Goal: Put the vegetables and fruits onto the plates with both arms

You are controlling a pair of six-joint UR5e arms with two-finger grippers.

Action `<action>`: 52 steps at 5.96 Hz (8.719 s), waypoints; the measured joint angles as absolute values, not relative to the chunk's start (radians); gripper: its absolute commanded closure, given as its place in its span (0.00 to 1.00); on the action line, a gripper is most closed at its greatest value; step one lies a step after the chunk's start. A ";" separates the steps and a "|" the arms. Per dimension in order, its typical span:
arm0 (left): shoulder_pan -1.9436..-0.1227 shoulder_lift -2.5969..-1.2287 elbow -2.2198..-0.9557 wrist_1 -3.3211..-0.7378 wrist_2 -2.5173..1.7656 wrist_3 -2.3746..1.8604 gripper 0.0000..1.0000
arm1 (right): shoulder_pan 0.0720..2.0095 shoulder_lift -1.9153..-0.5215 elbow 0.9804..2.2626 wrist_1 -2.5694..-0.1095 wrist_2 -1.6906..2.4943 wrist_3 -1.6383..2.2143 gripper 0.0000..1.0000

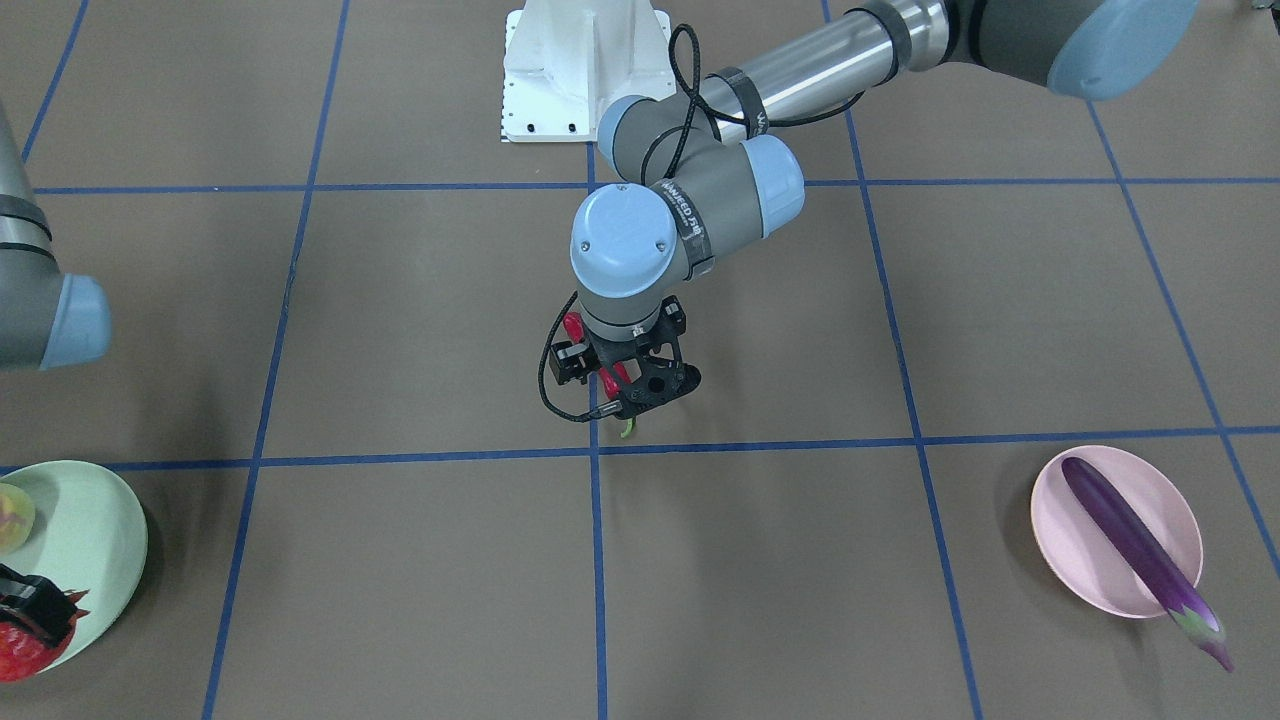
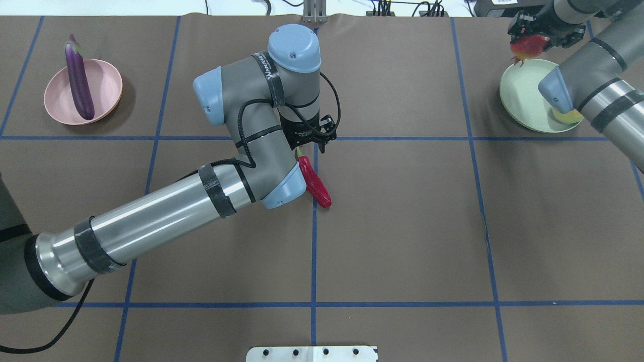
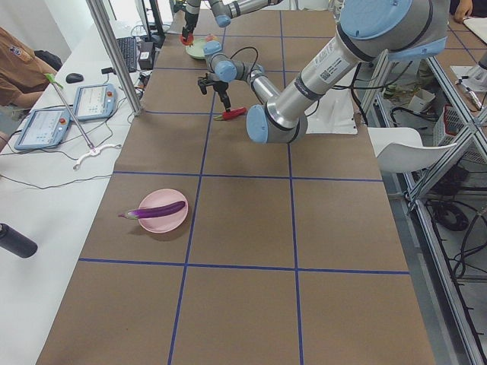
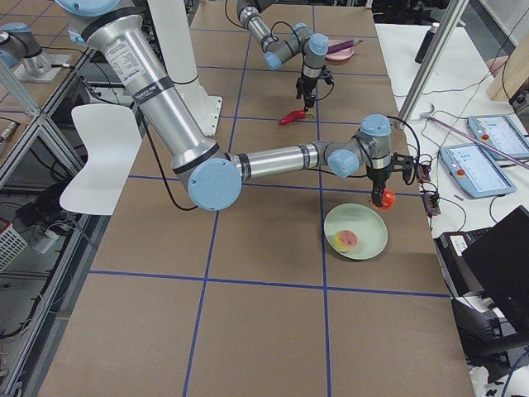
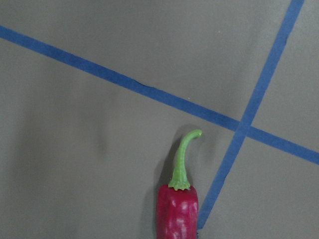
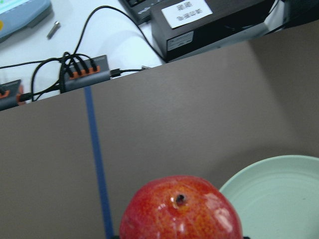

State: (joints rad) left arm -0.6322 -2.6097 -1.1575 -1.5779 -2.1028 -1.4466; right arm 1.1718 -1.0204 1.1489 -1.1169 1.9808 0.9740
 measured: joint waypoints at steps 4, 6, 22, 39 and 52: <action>-0.599 -2.616 -1.119 -1.587 -2.099 -1.451 0.01 | 1.144 -1.090 1.120 -1.109 1.982 0.956 0.44; -0.587 -2.615 -1.099 -1.596 -2.100 -1.451 0.29 | 1.134 -1.105 1.121 -1.108 1.982 0.950 0.00; -1.198 -2.414 -0.727 -1.756 -2.184 -0.946 1.00 | 0.995 -1.383 1.679 -1.106 2.188 0.956 0.00; -1.304 -1.625 -1.824 -1.587 -2.314 -0.381 0.00 | 1.327 -1.631 1.783 -1.283 2.327 0.397 0.00; -1.518 -1.454 -1.775 -1.567 -2.348 -0.123 0.00 | 1.502 -1.717 1.787 -1.619 2.361 -0.067 0.00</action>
State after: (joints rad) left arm -1.5179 -1.4541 -1.7748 -1.5667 -2.3478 -0.1232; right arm 1.5019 -1.7167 1.7867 -1.6186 2.3615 -0.0675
